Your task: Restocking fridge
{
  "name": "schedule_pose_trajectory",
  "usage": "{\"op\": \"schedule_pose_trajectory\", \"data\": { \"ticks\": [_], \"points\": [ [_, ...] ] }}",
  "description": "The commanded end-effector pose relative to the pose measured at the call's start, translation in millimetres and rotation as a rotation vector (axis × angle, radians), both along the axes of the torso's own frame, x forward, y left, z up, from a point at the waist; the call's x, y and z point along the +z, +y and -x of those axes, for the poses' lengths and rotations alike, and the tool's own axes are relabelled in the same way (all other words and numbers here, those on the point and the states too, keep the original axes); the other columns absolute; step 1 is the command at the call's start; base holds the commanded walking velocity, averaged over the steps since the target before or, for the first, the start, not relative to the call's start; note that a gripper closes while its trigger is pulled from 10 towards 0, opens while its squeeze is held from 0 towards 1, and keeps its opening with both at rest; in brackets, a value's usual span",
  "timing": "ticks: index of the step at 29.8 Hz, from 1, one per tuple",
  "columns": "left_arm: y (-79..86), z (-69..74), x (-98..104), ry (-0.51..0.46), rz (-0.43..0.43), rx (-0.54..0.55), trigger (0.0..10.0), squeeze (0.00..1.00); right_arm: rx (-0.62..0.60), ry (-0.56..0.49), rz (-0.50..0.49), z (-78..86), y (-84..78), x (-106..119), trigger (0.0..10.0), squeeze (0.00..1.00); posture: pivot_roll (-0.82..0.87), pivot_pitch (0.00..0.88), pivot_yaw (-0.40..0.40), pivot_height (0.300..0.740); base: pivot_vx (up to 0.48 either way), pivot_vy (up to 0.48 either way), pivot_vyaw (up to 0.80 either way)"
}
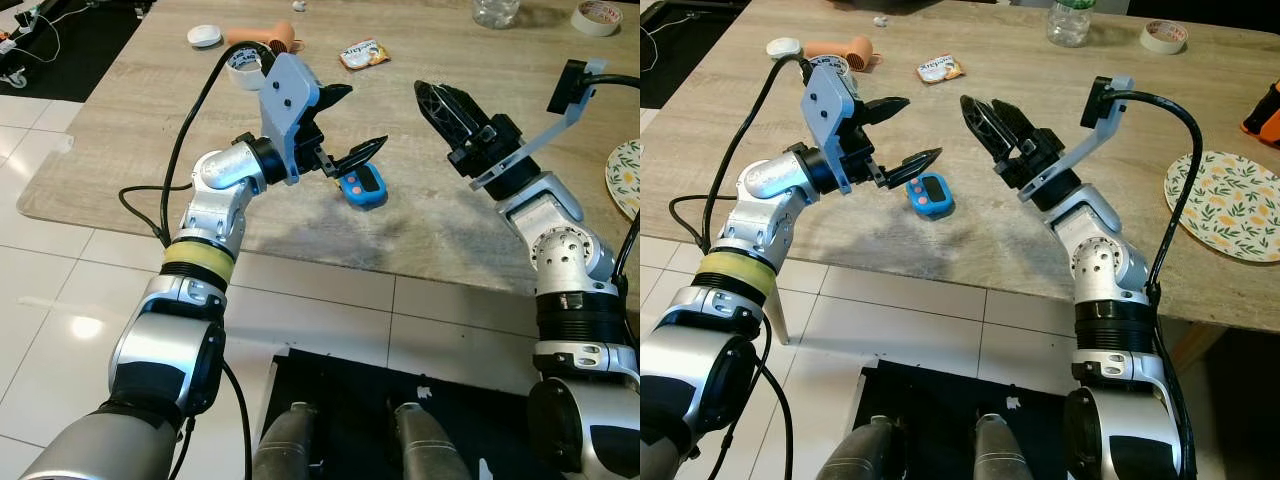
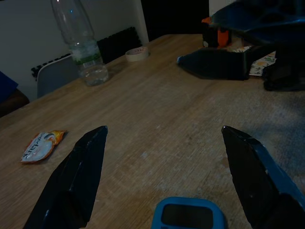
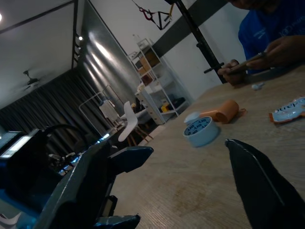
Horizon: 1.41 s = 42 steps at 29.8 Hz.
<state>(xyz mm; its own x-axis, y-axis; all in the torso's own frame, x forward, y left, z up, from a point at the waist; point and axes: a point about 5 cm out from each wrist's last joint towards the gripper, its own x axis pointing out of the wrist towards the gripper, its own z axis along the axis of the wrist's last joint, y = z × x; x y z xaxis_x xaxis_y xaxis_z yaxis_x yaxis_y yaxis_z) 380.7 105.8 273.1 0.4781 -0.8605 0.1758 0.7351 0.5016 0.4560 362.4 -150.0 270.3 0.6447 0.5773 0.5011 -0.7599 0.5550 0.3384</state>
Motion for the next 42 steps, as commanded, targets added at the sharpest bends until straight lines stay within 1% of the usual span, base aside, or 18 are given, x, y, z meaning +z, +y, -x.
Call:
{"op": "schedule_pose_trajectory", "data": {
  "ticks": [1, 2, 6, 10, 12, 14, 15, 16, 19, 20, 22, 28, 31, 33, 37, 39, 41, 42],
  "points": [
    [-5.7, 3.2, -1, -0.017, -0.001, -0.028, 10.0, 0.0, -0.013, 0.015, 0.011, -2.3, 1.0, -3, 10.0, 0.5, -0.1, 0.225, 0.033, 0.74, 0.0, 0.0, 0.0],
    [-3.5, 2.0, 0, -0.022, 0.016, -0.005, 10.0, 0.0, -0.015, 0.018, 0.018, 0.1, -0.9, -8, 10.0, 0.0, -0.09, 0.222, 0.033, 0.74, 0.0, 0.0, 0.0],
    [2.8, -1.4, 2, -0.028, 0.044, 0.056, 10.0, 0.0, -0.005, 0.019, 0.031, 5.7, -4.6, -17, 10.0, 0.0, -0.09, 0.221, 0.033, 0.74, 0.0, 0.0, 0.0],
    [38.3, -13.3, 3, -0.023, 0.135, 0.324, 10.0, 0.0, 0.042, 0.039, 0.145, 25.7, -13.0, -46, 10.0, 0.0, -0.09, 0.223, 0.034, 0.74, 0.0, 0.0, 0.0],
    [38.3, -13.3, 3, -0.023, 0.135, 0.324, 10.0, 0.0, 0.042, 0.039, 0.145, 25.7, -13.0, -46, 10.0, 0.0, -0.09, 0.223, 0.034, 0.74, 0.0, 0.0, 0.0],
    [69.0, -15.5, 6, -0.016, 0.261, 0.481, 10.0, 0.0, -0.009, 0.083, 0.169, 30.5, -19.3, -61, 10.0, 0.0, -0.09, 0.223, 0.034, 0.74, 0.0, 0.0, 0.0],
    [69.0, -15.5, 6, -0.016, 0.261, 0.481, 10.0, 0.0, -0.009, 0.083, 0.169, 30.5, -19.3, -61, 10.0, 0.0, -0.09, 0.223, 0.034, 0.74, 0.0, 0.0, 0.0],
    [85.0, -14.8, 6, -0.016, 0.328, 0.557, 10.0, 0.0, -0.038, 0.108, 0.178, 31.8, -21.4, -68, 10.0, 0.0, -0.09, 0.223, 0.034, 0.74, 0.0, 0.0, 0.0],
    [122.1, -7.9, -2, -0.012, 0.453, 0.721, 10.0, 0.0, -0.058, 0.143, 0.184, 36.0, -19.6, -81, 10.0, 0.0, -0.08, 0.224, 0.033, 0.74, 0.0, 0.0, 0.0],
    [122.1, -7.9, -2, -0.012, 0.453, 0.721, 10.0, 0.0, -0.058, 0.143, 0.184, 36.0, -19.6, -81, 10.0, 0.0, -0.08, 0.224, 0.033, 0.74, 0.0, 0.0, 0.0],
    [140.0, -1.5, -14, 0.007, 0.495, 0.79, 10.0, 0.0, -0.024, 0.145, 0.169, 41.7, -15.0, -85, 10.0, 0.0, -0.08, 0.222, 0.026, 0.74, 0.0, 0.0, 0.0],
    [156.1, 6.8, -33, 0.028, 0.495, 0.871, 10.0, 0.0, 0.081, 0.114, 0.171, 55.3, -6.9, -88, 10.0, 0.0, -0.07, 0.222, 0.024, 0.74, 0.0, 0.0, 0.0],
    [172.6, 13.1, -45, 0.042, 0.513, 0.97, 10.0, 0.0, 0.157, 0.09, 0.185, 65.6, -2.4, -88, 10.0, 0.0, -0.07, 0.22, 0.024, 0.74, 0.0, 0.0, 0.0],
    [198.6, 24.1, -57, 0.057, 0.547, 1.104, 10.0, 0.0, 0.252, 0.077, 0.194, 79.8, 0.1, -91, 10.0, 0.0, -0.07, 0.212, 0.016, 0.74, 0.0, 0.0, 0.0],
    [216.8, 33.1, -63, 0.061, 0.551, 1.194, 10.0, 0.0, 0.324, 0.078, 0.206, 90.8, 1.4, -95, 10.0, 0.0, -0.07, 0.23, 0.013, 0.74, 0.0, 0.0, 0.0],
    [216.8, 33.1, -63, 0.061, 0.551, 1.194, 10.0, 0.0, 0.324, 0.078, 0.206, 90.8, 1.4, -95, 10.0, 0.0, -0.07, 0.23, 0.013, 0.74, 0.0, 0.0, 0.0],
    [246.9, 50.6, -76, 0.088, 0.573, 1.343, 10.0, 0.0, 0.453, 0.122, 0.292, 110.9, 4.3, -113, 10.0, 0.0, -0.05, 0.22, 0.013, 0.74, 0.0, 0.0, 0.0],
    [246.9, 50.6, -76, 0.088, 0.573, 1.343, 10.0, 0.0, 0.453, 0.122, 0.292, 110.9, 4.3, -113, 10.0, 0.0, -0.05, 0.22, 0.013, 0.74, 0.0, 0.0, 0.0]
  ]
}}
